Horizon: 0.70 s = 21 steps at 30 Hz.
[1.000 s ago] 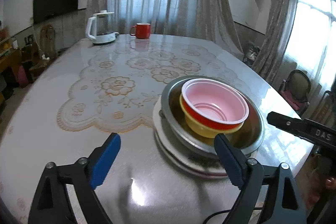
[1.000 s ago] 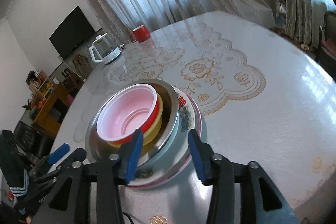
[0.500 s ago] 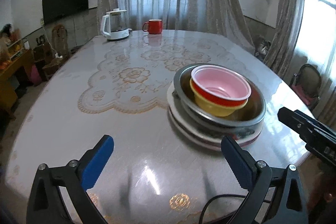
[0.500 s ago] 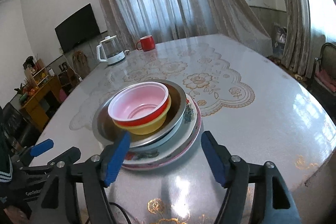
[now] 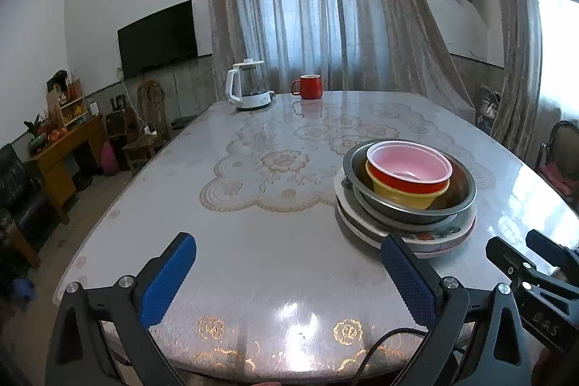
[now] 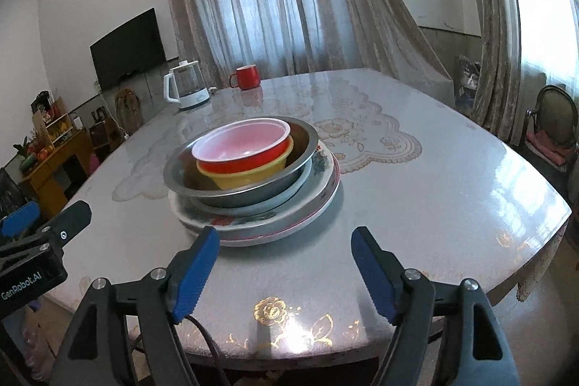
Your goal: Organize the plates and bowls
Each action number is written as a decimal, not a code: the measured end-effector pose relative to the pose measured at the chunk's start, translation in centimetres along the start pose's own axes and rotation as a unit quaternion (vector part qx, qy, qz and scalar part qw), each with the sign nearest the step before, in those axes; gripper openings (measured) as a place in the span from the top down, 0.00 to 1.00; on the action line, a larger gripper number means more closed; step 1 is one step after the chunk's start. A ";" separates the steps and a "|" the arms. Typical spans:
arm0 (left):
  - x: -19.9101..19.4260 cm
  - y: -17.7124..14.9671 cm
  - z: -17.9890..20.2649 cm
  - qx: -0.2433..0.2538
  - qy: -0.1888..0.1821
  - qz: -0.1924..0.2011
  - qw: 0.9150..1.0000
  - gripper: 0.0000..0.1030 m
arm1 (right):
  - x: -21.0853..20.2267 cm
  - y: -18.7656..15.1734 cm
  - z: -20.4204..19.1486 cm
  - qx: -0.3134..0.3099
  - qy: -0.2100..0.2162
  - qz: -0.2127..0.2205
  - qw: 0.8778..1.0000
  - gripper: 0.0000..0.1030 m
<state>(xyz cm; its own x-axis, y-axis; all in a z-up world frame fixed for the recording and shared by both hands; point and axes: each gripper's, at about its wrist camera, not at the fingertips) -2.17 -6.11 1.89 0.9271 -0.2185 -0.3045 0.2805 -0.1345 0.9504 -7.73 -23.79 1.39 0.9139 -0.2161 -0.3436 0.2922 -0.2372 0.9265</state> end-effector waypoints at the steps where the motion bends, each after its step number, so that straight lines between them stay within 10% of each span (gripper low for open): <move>1: 0.0 -0.1 -0.3 -0.006 -0.001 -0.004 1.000 0.00 | -0.2 0.0 -0.2 -0.003 0.000 0.004 1.000 0.26; 21: 1.0 -1.1 -0.9 -0.013 0.020 -0.034 0.999 0.00 | -0.5 -1.0 -3.0 -0.040 0.043 0.002 0.998 0.26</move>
<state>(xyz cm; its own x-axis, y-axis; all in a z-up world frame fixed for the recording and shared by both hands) -1.36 -5.34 0.59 0.9149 -0.1699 -0.3663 0.3493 -0.1220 0.9290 -7.66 -20.63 1.12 0.9351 -0.1335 -0.3282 0.3066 -0.1594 0.9384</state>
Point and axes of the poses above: each gripper's, at about its wrist camera, not at the fingertips, and x roughly the way its jaws point, z to its right, y to its top, and after that the axes turned 14 degrees about z, right-handed
